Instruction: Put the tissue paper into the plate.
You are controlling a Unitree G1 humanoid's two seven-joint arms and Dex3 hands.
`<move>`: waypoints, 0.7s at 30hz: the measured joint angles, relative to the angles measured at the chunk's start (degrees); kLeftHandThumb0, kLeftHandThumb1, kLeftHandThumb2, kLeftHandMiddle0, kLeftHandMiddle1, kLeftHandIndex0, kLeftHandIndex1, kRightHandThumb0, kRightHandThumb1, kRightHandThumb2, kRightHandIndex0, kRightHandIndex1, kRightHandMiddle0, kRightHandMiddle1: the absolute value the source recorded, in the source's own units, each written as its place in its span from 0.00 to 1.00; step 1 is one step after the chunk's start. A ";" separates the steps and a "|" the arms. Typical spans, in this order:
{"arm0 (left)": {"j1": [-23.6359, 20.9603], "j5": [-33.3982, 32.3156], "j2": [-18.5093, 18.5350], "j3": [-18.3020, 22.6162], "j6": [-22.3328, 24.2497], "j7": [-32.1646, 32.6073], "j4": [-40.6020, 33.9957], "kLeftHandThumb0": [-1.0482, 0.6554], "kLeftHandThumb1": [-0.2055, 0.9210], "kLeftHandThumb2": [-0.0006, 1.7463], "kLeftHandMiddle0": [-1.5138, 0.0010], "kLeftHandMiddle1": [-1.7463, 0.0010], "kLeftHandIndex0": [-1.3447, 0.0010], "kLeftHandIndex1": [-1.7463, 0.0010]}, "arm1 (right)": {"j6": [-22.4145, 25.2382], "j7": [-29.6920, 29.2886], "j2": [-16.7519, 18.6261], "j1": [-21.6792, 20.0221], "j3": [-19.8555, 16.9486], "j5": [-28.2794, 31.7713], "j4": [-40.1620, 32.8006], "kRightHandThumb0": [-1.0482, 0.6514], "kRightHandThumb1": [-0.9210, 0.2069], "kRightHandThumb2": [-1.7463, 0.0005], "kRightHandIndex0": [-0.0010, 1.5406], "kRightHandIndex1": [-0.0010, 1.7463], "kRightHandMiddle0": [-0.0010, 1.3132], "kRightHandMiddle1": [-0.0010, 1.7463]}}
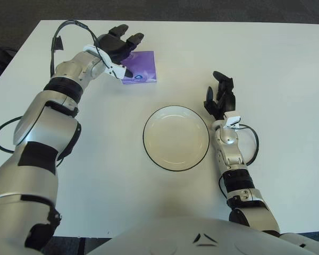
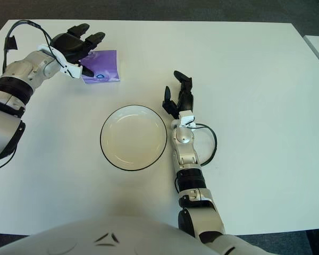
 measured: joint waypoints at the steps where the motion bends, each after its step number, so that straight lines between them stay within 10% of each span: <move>1: -0.29 -0.06 -0.16 -0.01 0.35 -0.04 0.37 0.00 1.00 0.10 1.00 1.00 1.00 1.00 | -0.05 -0.17 0.00 -0.12 -0.04 -0.02 0.15 0.29 0.00 0.65 0.30 0.00 0.00 0.49; 21: -1.57 -3.45 -5.24 -0.07 5.30 -0.33 5.10 0.00 1.00 0.14 1.00 1.00 1.00 1.00 | -0.12 -1.64 0.06 -0.74 0.08 -0.26 0.83 0.30 0.00 0.66 0.31 0.01 0.00 0.47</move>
